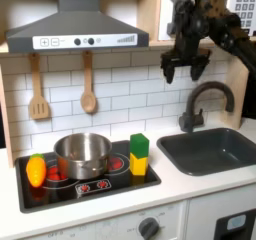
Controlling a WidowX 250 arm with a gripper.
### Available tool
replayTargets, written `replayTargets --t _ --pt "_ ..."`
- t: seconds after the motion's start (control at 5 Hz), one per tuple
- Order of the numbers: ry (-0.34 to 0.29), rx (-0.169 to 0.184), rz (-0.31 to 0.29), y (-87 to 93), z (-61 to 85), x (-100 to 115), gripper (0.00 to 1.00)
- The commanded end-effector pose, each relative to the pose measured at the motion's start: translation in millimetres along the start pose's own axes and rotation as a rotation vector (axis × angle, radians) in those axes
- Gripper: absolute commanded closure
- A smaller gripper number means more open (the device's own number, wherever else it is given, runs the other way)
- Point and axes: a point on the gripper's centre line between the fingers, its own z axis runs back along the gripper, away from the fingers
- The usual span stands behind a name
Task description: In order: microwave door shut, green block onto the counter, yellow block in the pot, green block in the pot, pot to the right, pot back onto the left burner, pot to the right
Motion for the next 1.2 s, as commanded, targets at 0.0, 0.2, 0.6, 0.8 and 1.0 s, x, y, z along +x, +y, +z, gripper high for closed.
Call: replayTargets --t 0.0,0.2,0.6,0.8,1.0 --pt "0.065 0.096 0.054 35.0 -0.5 -43 0.0" --pt "0.076 0.133 0.098 49.2 2.4 -52 0.0" --pt "0.118 0.169 0.139 66.2 -10.7 -58 0.0" --pt "0.132 0.183 0.128 70.7 -18.8 -57 0.0" --pt "0.155 0.209 0.177 87.1 -26.5 -59 0.0"
